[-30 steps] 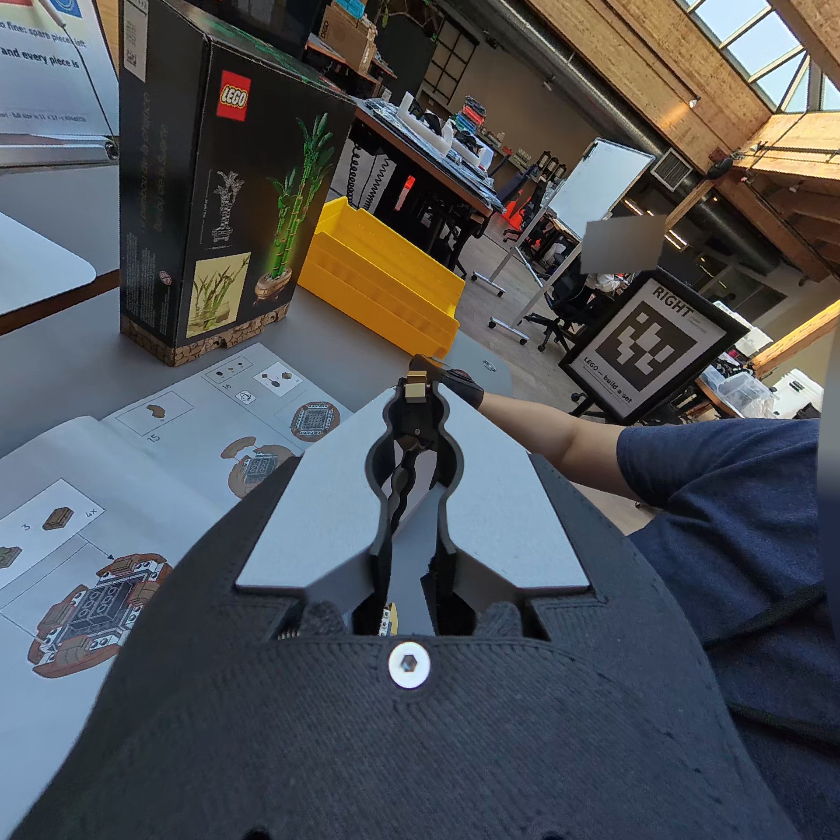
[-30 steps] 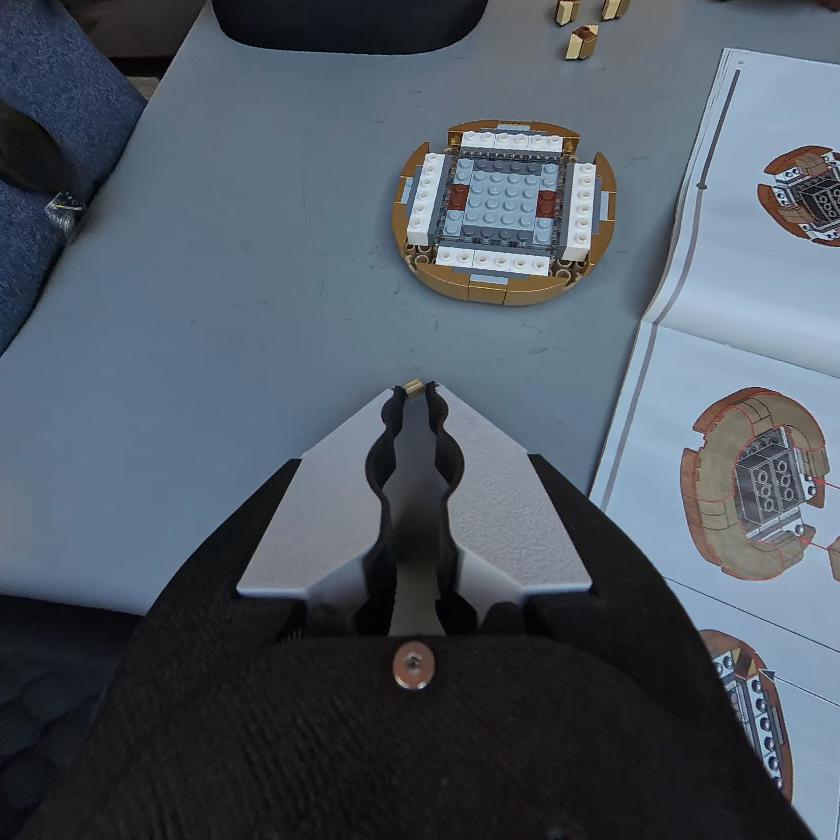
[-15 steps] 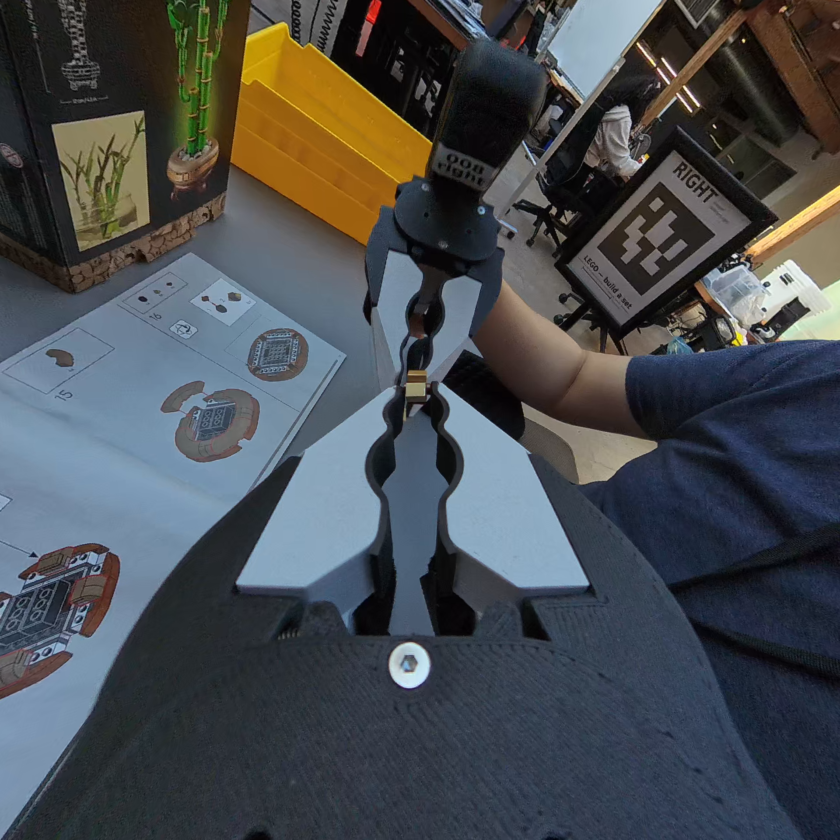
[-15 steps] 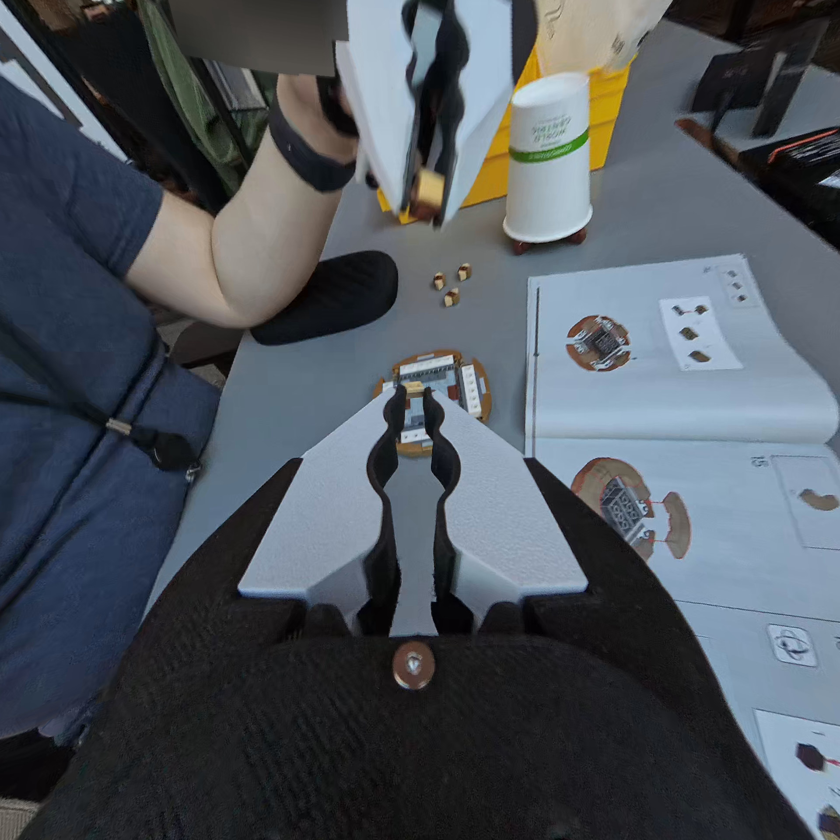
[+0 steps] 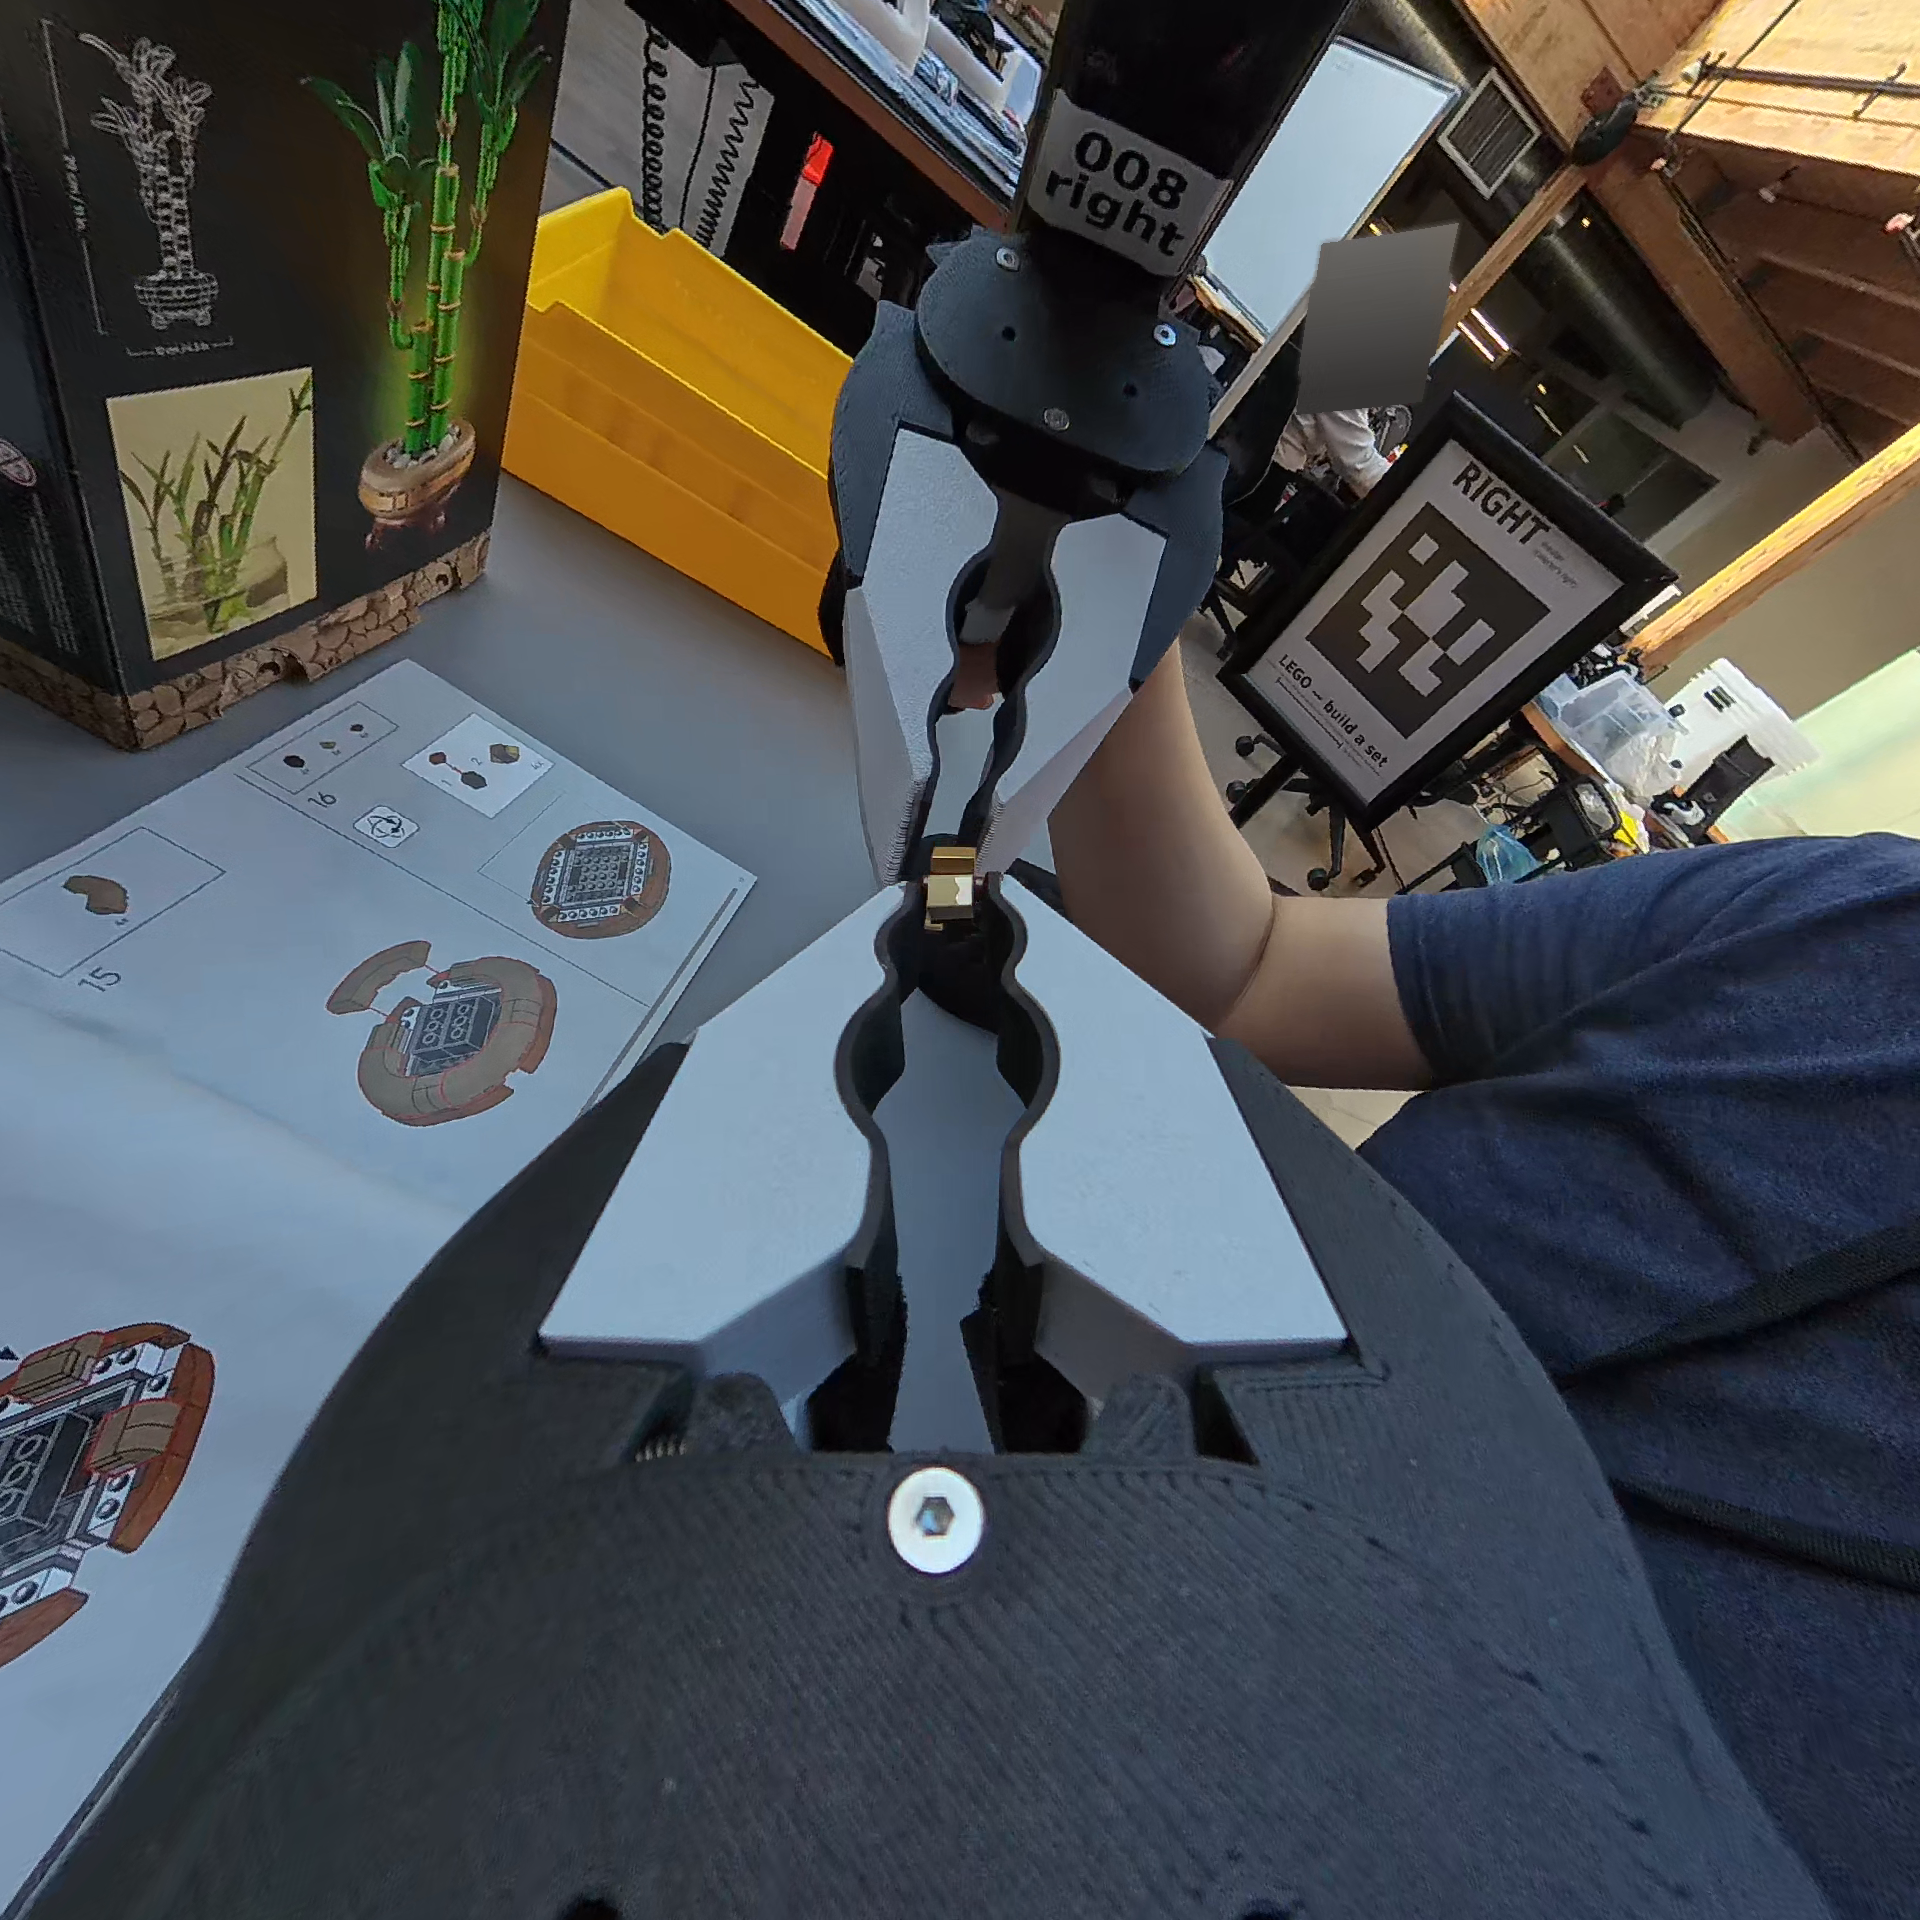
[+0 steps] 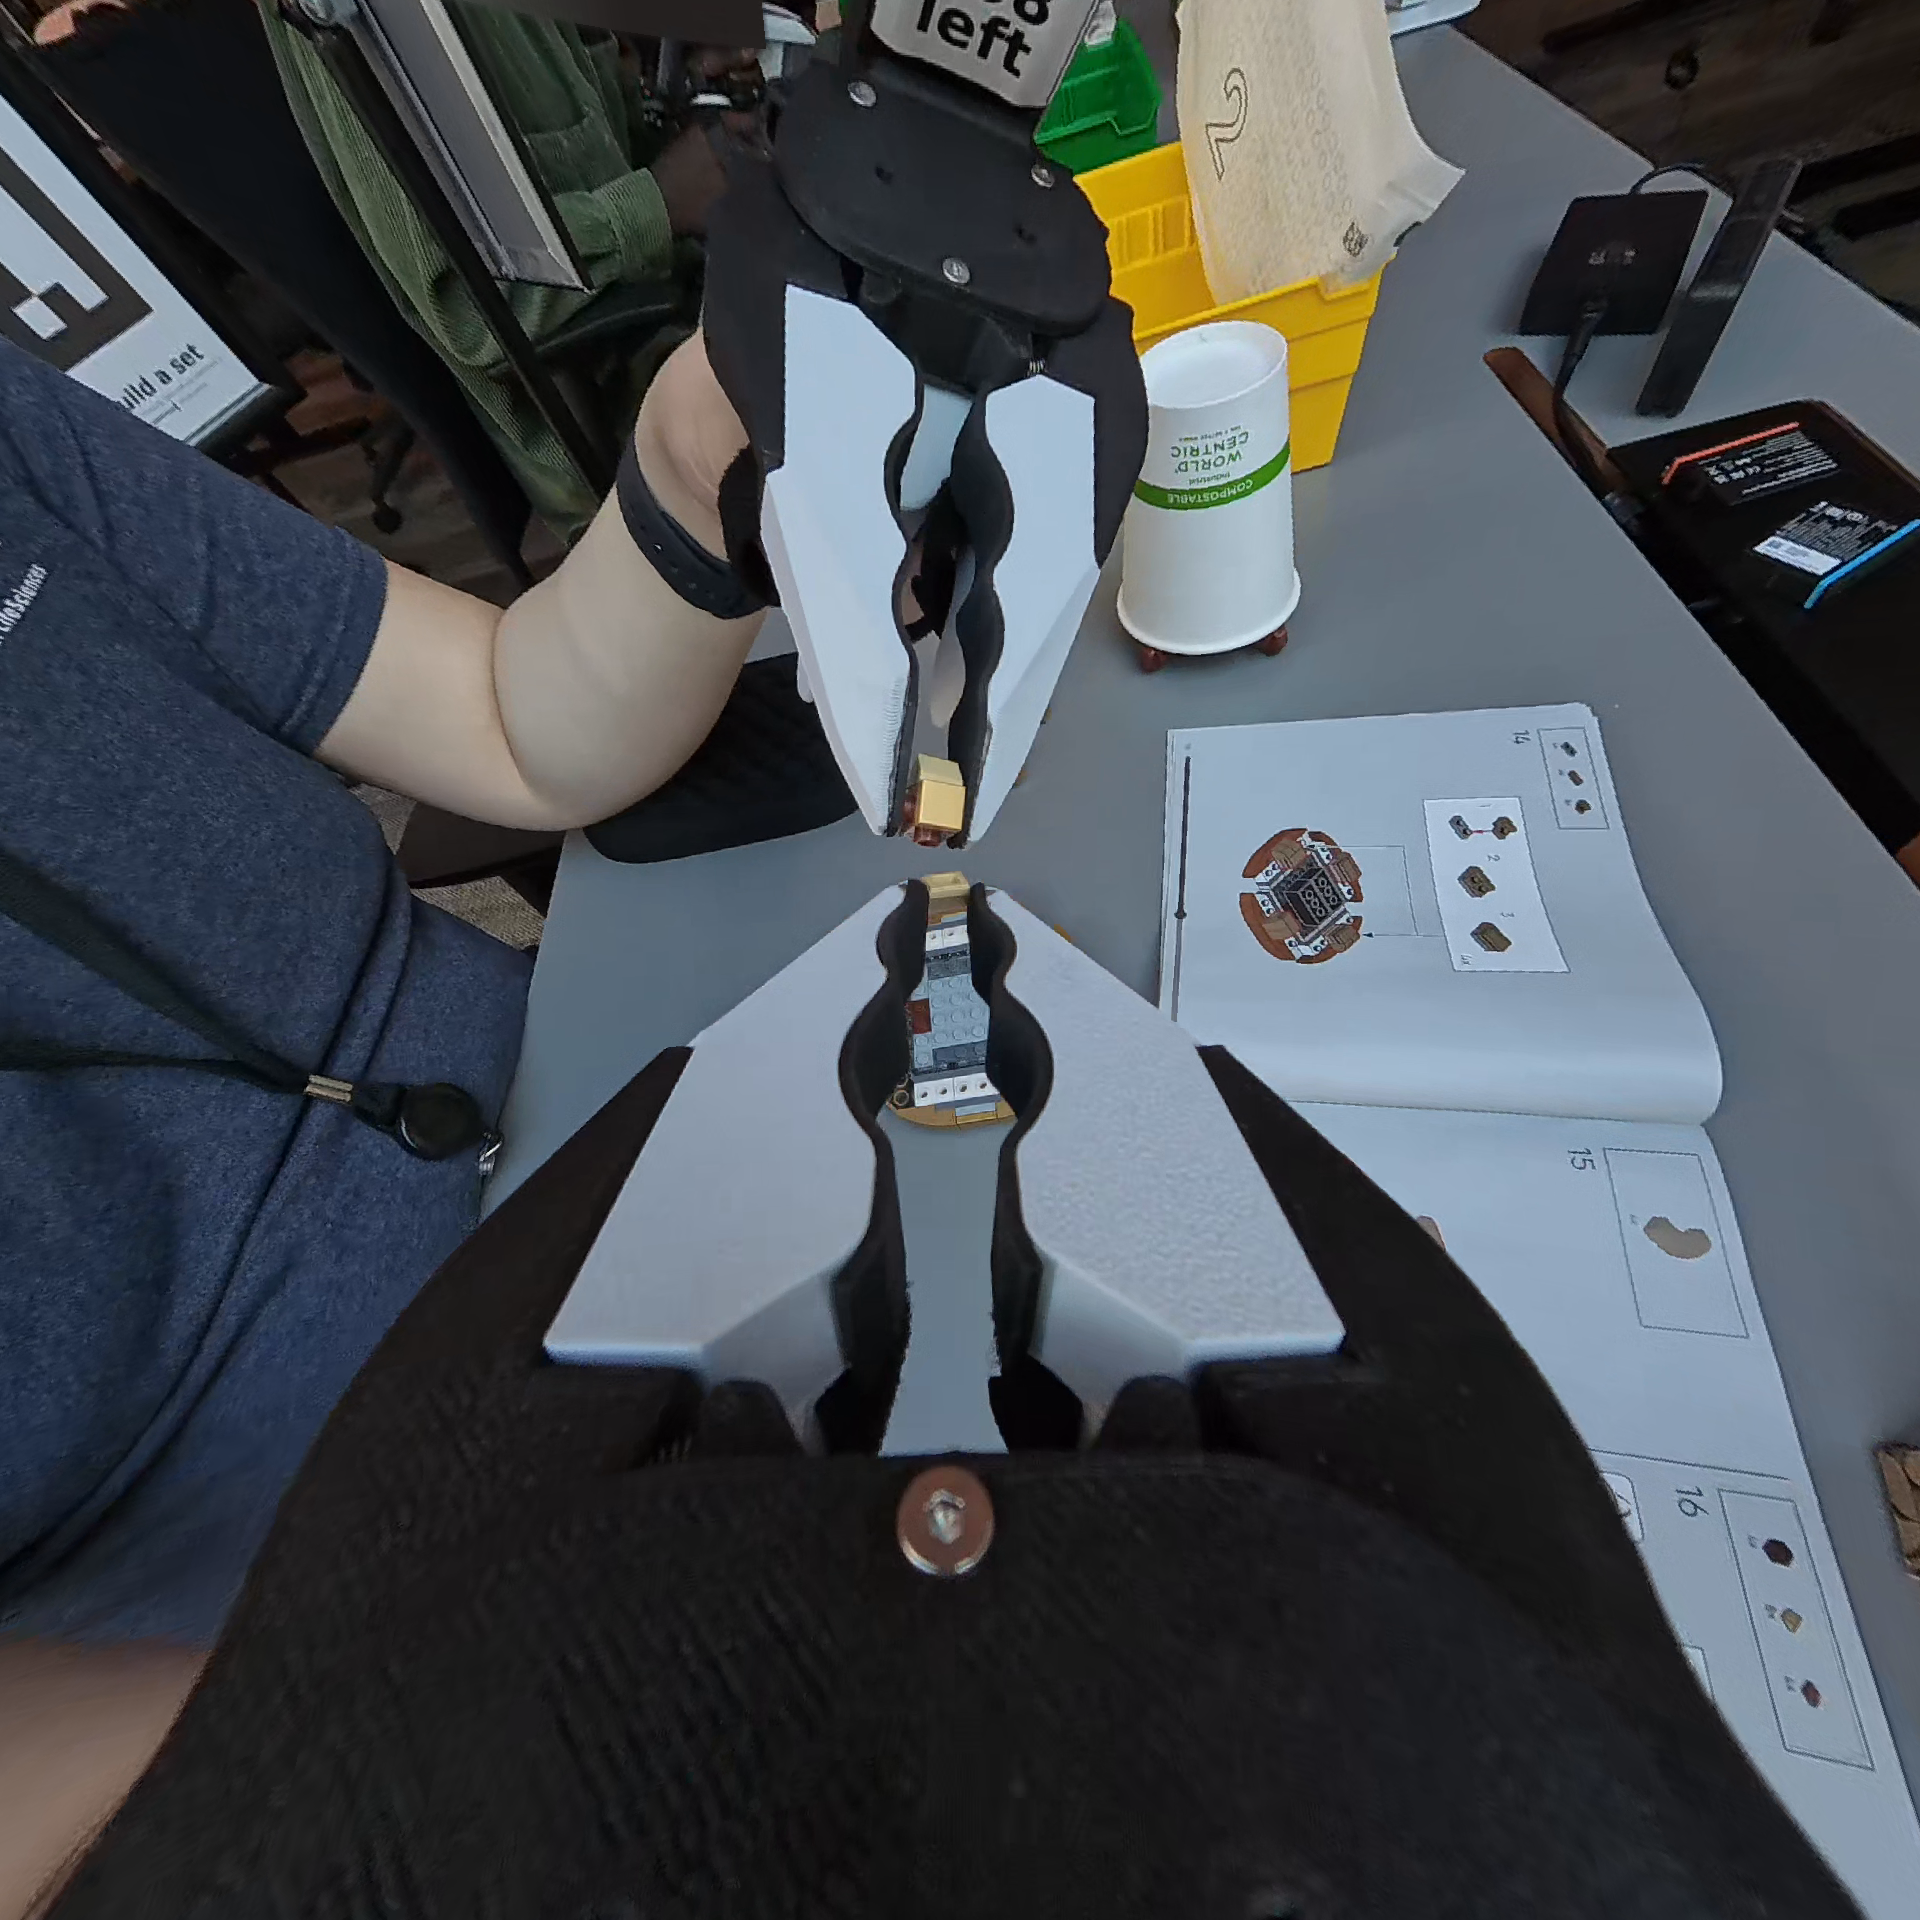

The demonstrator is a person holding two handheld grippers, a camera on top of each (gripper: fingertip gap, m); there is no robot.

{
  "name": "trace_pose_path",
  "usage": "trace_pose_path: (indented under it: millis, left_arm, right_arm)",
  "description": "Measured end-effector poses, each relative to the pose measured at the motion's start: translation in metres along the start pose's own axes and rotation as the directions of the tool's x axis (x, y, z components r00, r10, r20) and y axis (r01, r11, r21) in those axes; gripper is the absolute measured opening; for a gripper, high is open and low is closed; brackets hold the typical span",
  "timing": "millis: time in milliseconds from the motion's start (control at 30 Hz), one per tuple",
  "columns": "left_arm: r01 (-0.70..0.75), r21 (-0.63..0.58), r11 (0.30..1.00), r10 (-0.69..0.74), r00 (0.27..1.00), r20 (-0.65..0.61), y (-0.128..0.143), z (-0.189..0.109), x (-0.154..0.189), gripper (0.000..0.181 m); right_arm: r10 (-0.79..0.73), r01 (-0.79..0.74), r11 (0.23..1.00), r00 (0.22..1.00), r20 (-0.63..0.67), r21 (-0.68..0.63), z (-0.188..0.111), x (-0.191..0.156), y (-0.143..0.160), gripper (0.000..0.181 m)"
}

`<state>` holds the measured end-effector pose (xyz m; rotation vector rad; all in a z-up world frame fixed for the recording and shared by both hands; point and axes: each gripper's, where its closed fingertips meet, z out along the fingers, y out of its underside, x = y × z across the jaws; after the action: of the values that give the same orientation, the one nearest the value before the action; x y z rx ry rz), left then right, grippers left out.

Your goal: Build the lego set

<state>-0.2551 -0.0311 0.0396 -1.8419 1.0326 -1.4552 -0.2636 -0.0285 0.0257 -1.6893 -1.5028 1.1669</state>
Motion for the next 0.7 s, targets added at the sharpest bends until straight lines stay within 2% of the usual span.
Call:
trace_pose_path:
  millis: [333,700]
  left_arm:
    - [0.013,-0.007,1.0,-0.013,1.0,0.007,0.003,0.011,-0.006,0.009]
    - [0.021,0.078,0.997,-0.016,0.998,-0.055,-0.011,0.006,0.005,0.009]
  right_arm:
    - [0.034,-0.036,0.997,0.999,0.024,0.073,-0.01,0.001,0.002,0.007]
    - [0.082,-0.104,0.969,0.991,0.107,0.225,-0.02,-0.004,-0.019,0.006]
